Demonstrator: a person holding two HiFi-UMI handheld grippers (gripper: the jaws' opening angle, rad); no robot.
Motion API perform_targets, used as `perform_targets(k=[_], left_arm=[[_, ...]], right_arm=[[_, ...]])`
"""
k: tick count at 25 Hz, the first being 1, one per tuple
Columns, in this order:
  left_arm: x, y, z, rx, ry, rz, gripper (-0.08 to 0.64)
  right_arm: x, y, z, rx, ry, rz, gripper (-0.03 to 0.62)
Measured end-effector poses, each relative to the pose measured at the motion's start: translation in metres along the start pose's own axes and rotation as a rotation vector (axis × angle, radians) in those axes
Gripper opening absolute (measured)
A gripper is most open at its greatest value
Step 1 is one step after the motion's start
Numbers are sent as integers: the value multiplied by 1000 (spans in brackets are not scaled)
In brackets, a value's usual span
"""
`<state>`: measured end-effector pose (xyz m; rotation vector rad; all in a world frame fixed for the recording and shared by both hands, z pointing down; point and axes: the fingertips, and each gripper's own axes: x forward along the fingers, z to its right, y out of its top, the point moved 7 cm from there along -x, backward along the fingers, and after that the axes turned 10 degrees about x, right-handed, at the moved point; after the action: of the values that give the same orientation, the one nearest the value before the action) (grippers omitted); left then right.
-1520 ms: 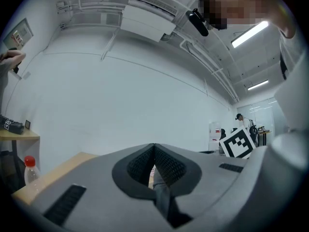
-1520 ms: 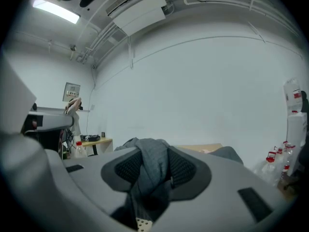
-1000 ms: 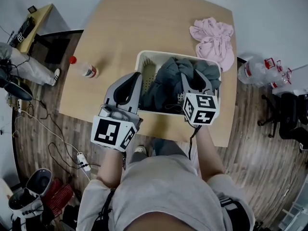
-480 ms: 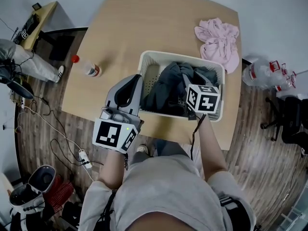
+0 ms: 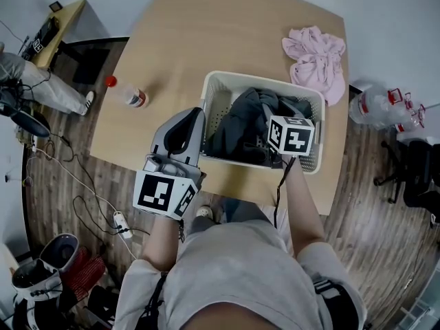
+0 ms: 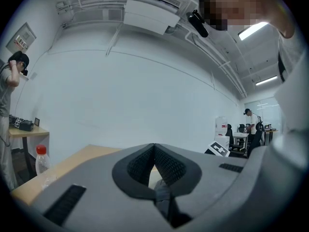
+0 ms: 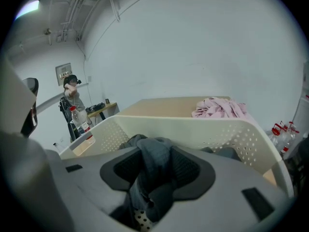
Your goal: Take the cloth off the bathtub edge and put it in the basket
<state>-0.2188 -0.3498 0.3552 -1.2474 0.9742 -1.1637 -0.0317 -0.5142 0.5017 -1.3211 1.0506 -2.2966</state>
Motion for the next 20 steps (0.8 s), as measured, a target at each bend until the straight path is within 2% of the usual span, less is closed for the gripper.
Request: perform_targets(k=[5, 9, 10, 13, 14, 20], left_arm=[[-10, 1, -2, 2, 3, 9, 14], [-21, 4, -2, 7, -2, 22, 14], [-24, 5, -2, 8, -5, 26, 14], [-34, 7, 0, 10, -16, 40, 14], [-38, 8, 1, 10, -21, 45, 14], [-61, 13, 5, 18, -61, 73, 14]], right_arm=[[-8, 2, -6, -62, -26, 14, 187], [-30, 10, -16, -58, 0, 115, 185], [-35, 12, -20, -55, 9, 137, 171], [-54, 18, -29, -52, 13, 205, 35], [-60, 18, -32, -52, 14, 226, 17], [-98, 12, -51, -35, 19, 307, 9]])
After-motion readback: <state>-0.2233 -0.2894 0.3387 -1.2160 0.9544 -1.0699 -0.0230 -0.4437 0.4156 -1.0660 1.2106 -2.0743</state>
